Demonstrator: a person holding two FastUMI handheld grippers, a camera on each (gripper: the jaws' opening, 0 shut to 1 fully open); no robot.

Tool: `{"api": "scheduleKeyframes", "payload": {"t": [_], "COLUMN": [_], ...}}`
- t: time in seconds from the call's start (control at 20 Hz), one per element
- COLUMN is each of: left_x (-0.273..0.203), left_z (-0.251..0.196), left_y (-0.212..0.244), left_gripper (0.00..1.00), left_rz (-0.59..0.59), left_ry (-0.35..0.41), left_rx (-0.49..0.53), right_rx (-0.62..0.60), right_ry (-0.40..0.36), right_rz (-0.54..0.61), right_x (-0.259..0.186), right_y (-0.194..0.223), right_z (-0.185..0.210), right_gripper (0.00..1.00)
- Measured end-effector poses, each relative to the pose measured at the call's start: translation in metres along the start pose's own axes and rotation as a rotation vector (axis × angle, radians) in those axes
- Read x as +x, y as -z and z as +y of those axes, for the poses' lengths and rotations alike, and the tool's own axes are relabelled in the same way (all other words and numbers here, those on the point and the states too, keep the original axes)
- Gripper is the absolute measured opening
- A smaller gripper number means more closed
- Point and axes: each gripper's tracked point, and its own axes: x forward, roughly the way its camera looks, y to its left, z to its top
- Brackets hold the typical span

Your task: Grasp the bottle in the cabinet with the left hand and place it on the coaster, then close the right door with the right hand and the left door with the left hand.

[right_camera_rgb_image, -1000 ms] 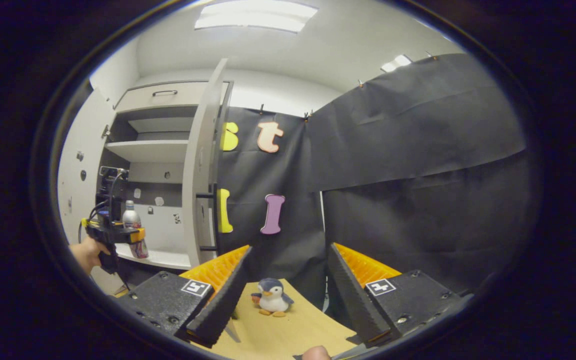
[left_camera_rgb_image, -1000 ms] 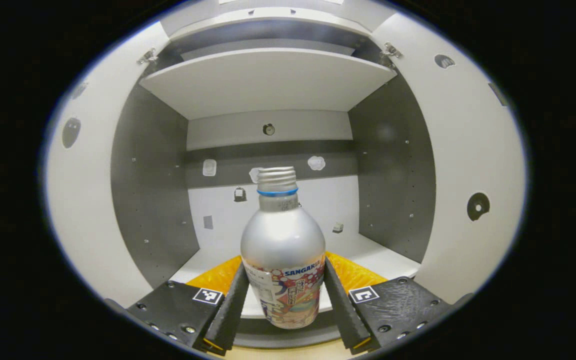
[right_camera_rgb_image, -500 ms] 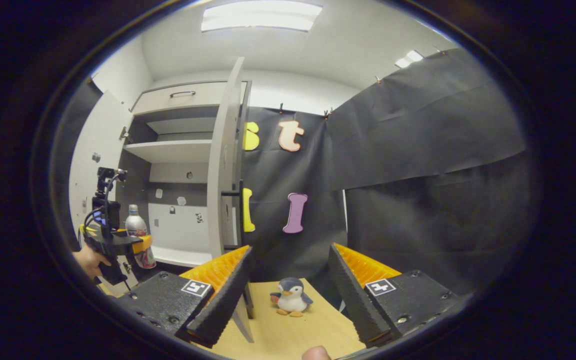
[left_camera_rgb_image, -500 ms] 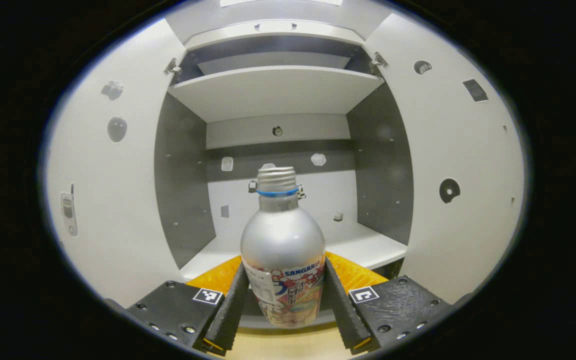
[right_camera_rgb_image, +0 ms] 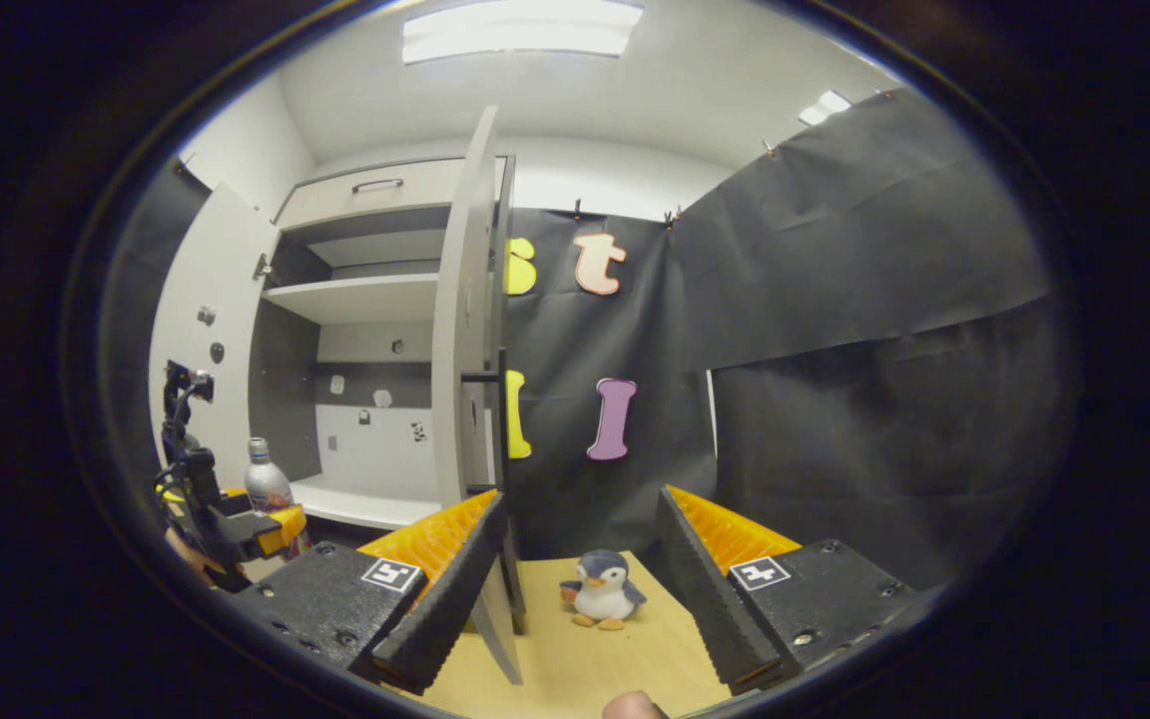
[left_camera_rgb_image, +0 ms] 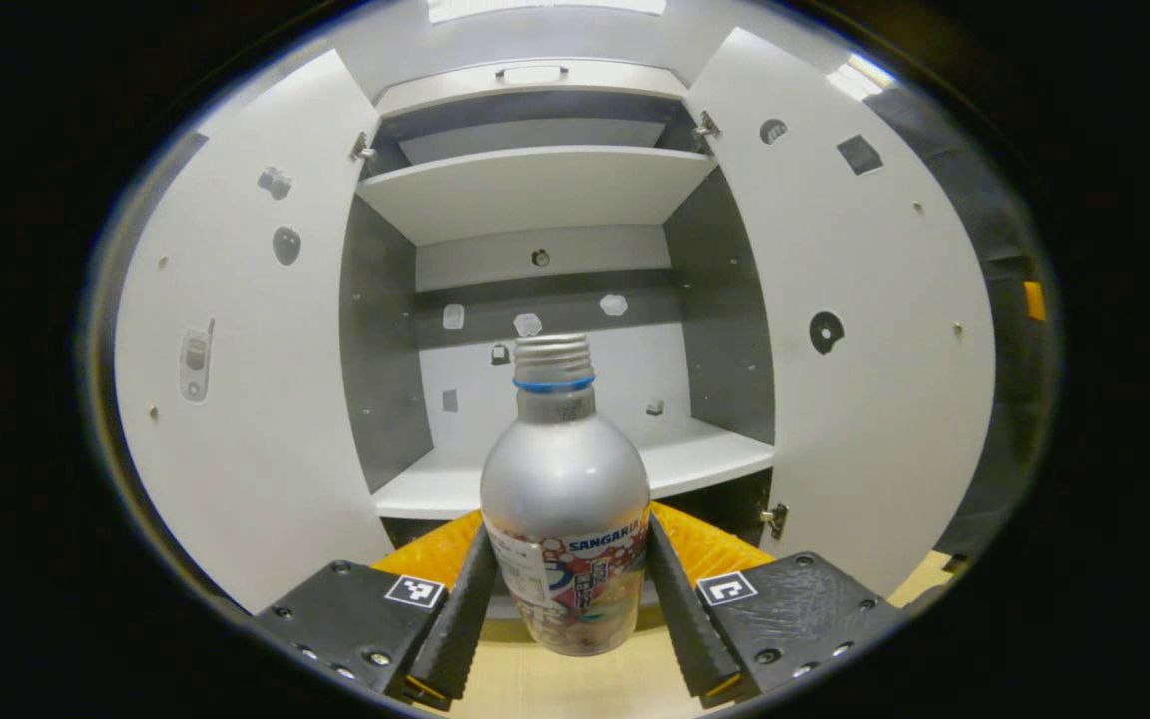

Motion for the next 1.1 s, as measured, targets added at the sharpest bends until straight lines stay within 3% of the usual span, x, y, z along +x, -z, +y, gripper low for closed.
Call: {"api": "scheduleKeyframes", "payload": {"t": [0.1,0.5,1.1], "left_x": [-0.011,-0.045,-0.076], "left_z": [-0.004,-0.015,-0.038], "left_y": [0.011,0.06,0.159], "left_gripper": [0.8,0.77,0.8], "left_rz": [0.008,0.036,0.143], "left_ry": [0.002,-0.034,0.016], "left_rx": [0.001,0.067,0.083], "right_rx": [0.002,-0.004,-0.033], "right_ry": [-0.01,-0.027,-0.005], "right_rz": [0.008,0.027,0.057], "right_x": [0.002,0.007,0.011], "right_y": [0.001,0.009,0.017], "right_z": [0.002,0.001,0.003], "right_gripper": [0.97,0.98,0.98]}}
